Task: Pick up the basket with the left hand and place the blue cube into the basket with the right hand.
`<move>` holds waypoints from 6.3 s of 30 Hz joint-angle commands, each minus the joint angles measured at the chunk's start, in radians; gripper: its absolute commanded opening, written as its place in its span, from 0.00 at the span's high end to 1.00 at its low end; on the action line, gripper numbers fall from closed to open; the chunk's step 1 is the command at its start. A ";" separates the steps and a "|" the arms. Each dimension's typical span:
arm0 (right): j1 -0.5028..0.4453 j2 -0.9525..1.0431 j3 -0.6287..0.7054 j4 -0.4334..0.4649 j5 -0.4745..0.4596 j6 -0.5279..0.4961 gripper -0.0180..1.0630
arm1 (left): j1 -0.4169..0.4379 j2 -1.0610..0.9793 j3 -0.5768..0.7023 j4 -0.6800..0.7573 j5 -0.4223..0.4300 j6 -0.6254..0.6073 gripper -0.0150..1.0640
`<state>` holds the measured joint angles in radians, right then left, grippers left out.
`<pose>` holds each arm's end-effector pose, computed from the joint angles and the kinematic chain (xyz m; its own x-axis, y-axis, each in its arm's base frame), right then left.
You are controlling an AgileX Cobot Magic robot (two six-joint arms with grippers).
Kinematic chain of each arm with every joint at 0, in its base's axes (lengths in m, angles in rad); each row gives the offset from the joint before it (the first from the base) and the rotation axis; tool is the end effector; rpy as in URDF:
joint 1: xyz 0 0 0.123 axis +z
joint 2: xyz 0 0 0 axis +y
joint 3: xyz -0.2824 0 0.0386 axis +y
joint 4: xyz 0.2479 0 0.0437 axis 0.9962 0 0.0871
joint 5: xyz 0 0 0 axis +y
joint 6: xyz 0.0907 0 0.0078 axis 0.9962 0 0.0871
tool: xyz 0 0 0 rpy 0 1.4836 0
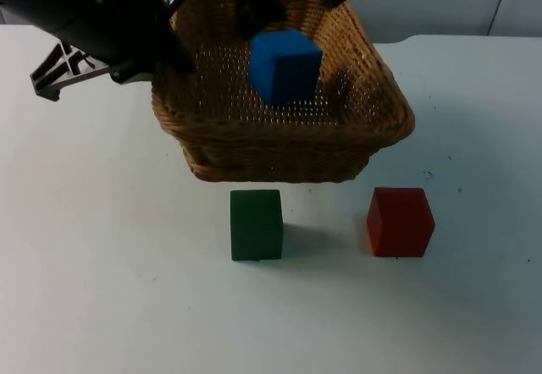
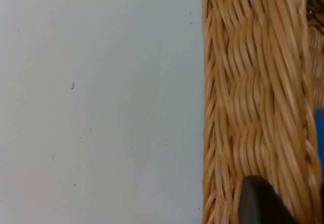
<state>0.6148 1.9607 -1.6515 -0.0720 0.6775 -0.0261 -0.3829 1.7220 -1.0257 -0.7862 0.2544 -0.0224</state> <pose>0.3692 0.2556 0.2645 -0.5914 -0.5180 -0.6180 -0.6039 0.7924 -0.0863 0.3295 -0.1503 0.2072 -0.8075 -0.4300 -0.4037 -0.1297 0.7972 -0.5896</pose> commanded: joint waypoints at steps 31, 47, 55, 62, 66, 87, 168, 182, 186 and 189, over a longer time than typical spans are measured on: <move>0.002 -0.601 0.667 -0.063 -0.241 0.097 0.14 | 0.157 -0.119 0.026 0.014 0.070 0.102 0.99; 0.002 -0.750 0.777 -0.059 -0.235 0.112 0.14 | 0.334 -0.133 0.171 0.030 0.093 0.283 0.99; 0.002 -0.799 0.829 -0.059 -0.237 0.142 0.14 | 0.393 -0.133 0.204 0.030 0.081 0.350 0.99; 0.002 -0.813 0.836 -0.055 -0.234 0.152 0.14 | 0.420 -0.130 0.204 0.012 0.072 0.408 0.99; 0.002 -0.813 0.836 -0.055 -0.234 0.158 0.14 | 0.420 -0.118 0.204 0.012 0.058 0.408 0.99; 0.002 -0.813 0.836 -0.050 -0.224 0.162 0.14 | 0.420 0.034 0.204 0.041 0.012 0.461 0.99; 0.002 -0.961 0.836 -0.062 -0.211 0.147 0.14 | 0.448 -0.837 0.200 0.256 0.184 0.487 0.01; 0.002 -1.256 1.050 -0.054 -0.211 0.097 0.14 | 0.448 -1.358 0.202 0.441 0.614 0.330 0.01; 0.002 -1.343 1.109 -0.034 -0.184 0.097 0.14 | 0.448 -1.446 0.202 0.549 0.709 0.213 0.01; 0.002 -1.399 1.129 -0.022 -0.157 0.097 0.14 | 0.448 -1.510 0.215 0.618 0.754 0.156 0.01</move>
<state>0.6148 0.5916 -0.5335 -0.1050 0.5141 0.0772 0.0605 0.2266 -0.8162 -0.1996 0.9759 0.1659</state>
